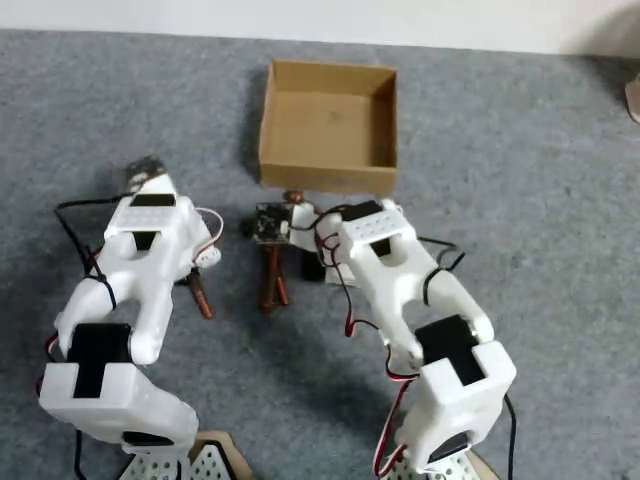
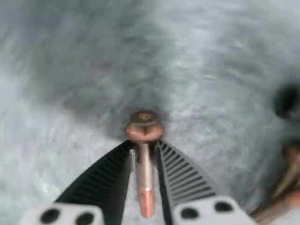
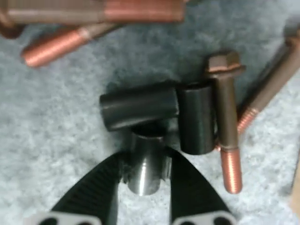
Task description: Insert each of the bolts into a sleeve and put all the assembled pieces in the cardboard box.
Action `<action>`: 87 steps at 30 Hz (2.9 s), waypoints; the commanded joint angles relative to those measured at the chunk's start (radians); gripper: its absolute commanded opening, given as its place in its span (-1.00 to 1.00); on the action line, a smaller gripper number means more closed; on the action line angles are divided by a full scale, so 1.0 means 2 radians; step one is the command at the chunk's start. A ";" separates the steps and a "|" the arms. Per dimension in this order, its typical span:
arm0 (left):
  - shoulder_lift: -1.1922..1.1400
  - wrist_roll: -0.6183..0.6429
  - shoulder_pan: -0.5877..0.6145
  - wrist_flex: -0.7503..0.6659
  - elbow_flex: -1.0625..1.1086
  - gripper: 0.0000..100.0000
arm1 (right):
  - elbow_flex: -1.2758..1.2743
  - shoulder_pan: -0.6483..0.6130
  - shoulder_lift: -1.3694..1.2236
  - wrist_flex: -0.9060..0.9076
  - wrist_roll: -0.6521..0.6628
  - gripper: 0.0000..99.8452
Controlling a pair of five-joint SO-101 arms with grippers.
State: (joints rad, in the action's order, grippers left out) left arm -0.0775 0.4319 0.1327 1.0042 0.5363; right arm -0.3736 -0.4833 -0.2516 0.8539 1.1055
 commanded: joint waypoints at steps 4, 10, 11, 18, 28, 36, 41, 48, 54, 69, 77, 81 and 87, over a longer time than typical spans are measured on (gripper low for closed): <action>0.006 -0.095 -0.003 -0.011 -0.020 -0.99 | 0.020 -0.011 0.023 -0.004 -0.077 -0.99; 0.012 -0.164 -0.010 -0.011 -0.020 -0.99 | 0.020 -0.003 0.104 -0.004 -0.157 -0.99; 0.020 -0.170 -0.010 -0.010 -0.018 -0.99 | 0.020 -0.003 0.119 -0.004 -0.168 -0.99; 0.137 -0.181 -0.013 -0.014 0.035 -0.99 | 0.018 0.027 0.200 -0.003 -0.288 -0.99; 0.260 -0.191 -0.046 -0.066 0.124 -0.99 | -0.122 0.065 0.331 -0.051 -0.377 -0.99; 0.311 -0.192 -0.046 -0.096 0.161 -0.99 | -0.309 0.065 0.514 -0.110 -0.380 -0.99; 0.324 -0.190 -0.046 -0.101 0.161 -0.99 | -0.381 0.065 0.601 -0.110 -0.380 -0.99; 0.351 -0.189 -0.064 -0.180 0.203 -0.99 | -0.466 0.063 0.717 -0.110 -0.377 -0.99; 0.389 -0.210 -0.126 -0.236 0.256 -0.99 | -0.515 0.062 0.788 -0.109 -0.378 -0.99; 0.422 -0.270 -0.190 -0.222 0.265 -0.99 | -0.544 0.013 0.814 -0.110 -0.395 -0.99; 0.425 -0.128 -0.191 -0.224 0.268 -0.99 | -0.546 0.013 0.814 -0.110 -0.397 -0.99; 0.425 -0.078 -0.190 -0.229 0.268 -0.99 | -0.566 0.015 0.814 -0.111 -0.398 -0.99; 0.425 -0.054 -0.191 -0.334 0.310 -0.99 | -0.575 0.026 0.815 -0.139 -0.436 -0.99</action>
State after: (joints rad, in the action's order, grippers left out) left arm 0.7373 0.2754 -0.2386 0.4503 1.1393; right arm -1.5198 -0.4465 1.3579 0.6375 0.2524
